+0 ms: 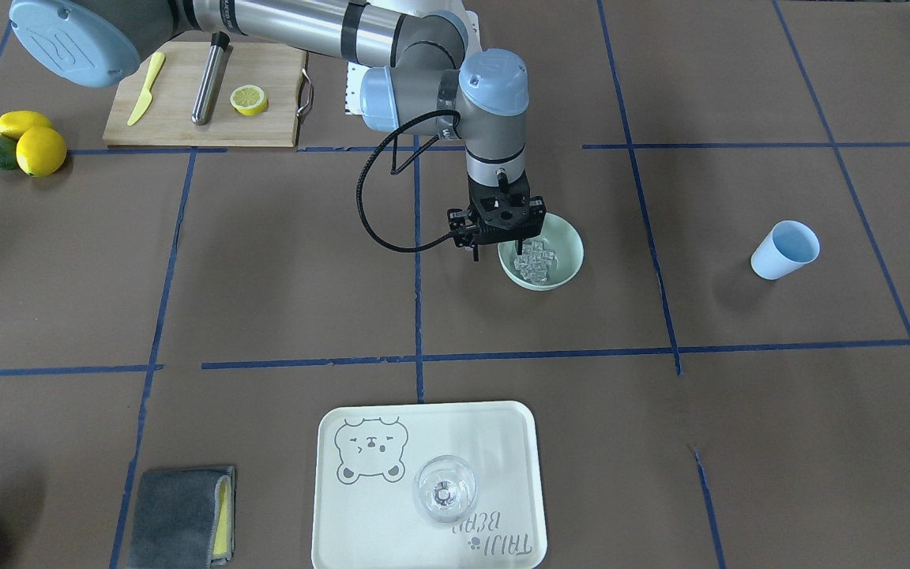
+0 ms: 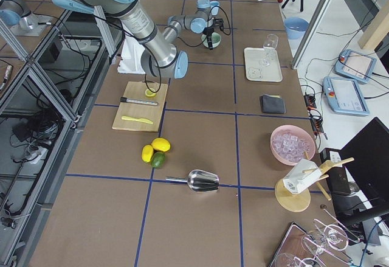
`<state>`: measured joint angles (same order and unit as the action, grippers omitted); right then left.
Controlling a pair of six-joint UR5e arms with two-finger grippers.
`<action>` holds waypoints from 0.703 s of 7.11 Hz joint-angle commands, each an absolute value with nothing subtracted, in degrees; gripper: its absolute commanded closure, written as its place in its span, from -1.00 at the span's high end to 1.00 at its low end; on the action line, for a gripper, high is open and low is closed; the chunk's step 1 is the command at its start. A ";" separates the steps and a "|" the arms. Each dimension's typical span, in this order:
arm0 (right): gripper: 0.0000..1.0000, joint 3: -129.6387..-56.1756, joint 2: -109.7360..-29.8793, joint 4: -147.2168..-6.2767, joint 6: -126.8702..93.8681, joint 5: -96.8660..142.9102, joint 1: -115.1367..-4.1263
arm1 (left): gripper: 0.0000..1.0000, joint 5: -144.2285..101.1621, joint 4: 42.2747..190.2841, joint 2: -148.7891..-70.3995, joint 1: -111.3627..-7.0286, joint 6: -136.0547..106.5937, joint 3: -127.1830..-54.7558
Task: Pour ice into bowl
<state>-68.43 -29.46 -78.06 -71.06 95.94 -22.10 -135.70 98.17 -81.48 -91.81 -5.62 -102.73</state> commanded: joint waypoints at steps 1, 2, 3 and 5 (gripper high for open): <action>-1.00 -68.47 -29.27 -77.35 -71.28 95.98 -21.80 | 1.00 -135.70 98.17 -81.47 -91.76 -5.62 -102.66; -1.00 -68.47 -29.70 -73.34 -71.54 95.98 -21.80 | 1.00 -135.70 98.17 -81.47 -91.76 -5.62 -102.66; -1.00 -68.73 -29.45 -72.78 -71.72 96.15 -21.97 | 1.00 -135.70 98.17 -81.39 -91.76 -5.62 -102.66; -1.00 -71.17 -29.70 -72.95 -71.54 98.16 -23.10 | 1.00 -135.70 98.17 -81.21 -91.76 -5.62 -102.57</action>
<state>-69.58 -29.52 -72.98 -71.65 96.72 -22.26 -135.70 98.17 -81.31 -91.76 -5.63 -102.63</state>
